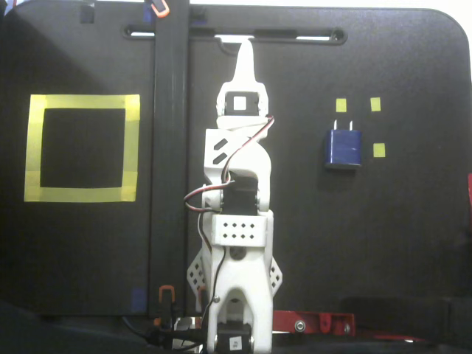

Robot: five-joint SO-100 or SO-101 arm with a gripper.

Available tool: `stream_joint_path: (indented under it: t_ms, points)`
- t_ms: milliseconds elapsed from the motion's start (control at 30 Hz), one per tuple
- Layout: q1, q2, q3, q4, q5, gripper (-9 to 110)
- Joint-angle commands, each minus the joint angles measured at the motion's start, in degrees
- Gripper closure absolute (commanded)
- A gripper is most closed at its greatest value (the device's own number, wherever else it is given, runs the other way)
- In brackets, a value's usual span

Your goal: Grasp the block and place it in the designated area.

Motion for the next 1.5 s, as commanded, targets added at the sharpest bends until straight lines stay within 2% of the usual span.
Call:
stream_joint_path:
  t_ms: [0, 200, 700, 1067, 1467]
  points:
    - [-0.26, 0.35, 0.35, -4.75, -0.18, 101]
    - [-0.18, 0.35, 0.35, -10.90, -0.18, 101]
    - [2.20, 0.35, 0.35, -8.09, -0.26, 101]
    - [18.11, 0.26, 0.35, -0.62, -0.18, 101]
    - [34.01, 0.18, 0.35, -0.09, -0.26, 101]
